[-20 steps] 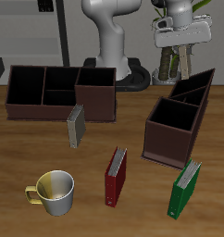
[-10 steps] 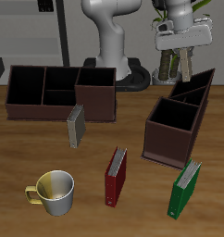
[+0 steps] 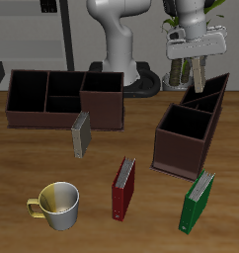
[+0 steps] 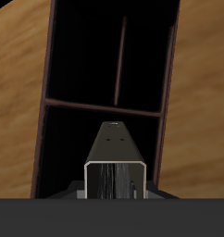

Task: Place the right yellow book into the left desk caddy's left compartment

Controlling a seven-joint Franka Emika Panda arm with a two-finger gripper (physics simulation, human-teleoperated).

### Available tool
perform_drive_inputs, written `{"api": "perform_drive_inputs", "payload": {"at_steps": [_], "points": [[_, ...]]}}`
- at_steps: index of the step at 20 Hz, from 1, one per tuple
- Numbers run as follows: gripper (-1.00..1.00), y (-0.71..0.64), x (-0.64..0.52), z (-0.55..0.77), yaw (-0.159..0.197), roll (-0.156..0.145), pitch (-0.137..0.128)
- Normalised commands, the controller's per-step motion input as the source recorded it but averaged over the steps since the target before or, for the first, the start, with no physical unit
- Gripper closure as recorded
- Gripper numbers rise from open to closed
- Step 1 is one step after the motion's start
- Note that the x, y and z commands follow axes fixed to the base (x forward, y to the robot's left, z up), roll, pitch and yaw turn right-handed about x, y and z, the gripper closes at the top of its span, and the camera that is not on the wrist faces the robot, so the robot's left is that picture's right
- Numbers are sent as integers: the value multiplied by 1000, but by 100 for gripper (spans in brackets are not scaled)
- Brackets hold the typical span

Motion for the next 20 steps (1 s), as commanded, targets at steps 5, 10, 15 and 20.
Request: {"api": "perform_drive_inputs", "payload": {"at_steps": [5,10,15,20], "points": [[100,4,87,-206,5,-2,32],[100,36,82,-272,-12,6,59],[100,71,46,-262,19,3,34],[100,4,82,-285,-17,-1,62]]}}
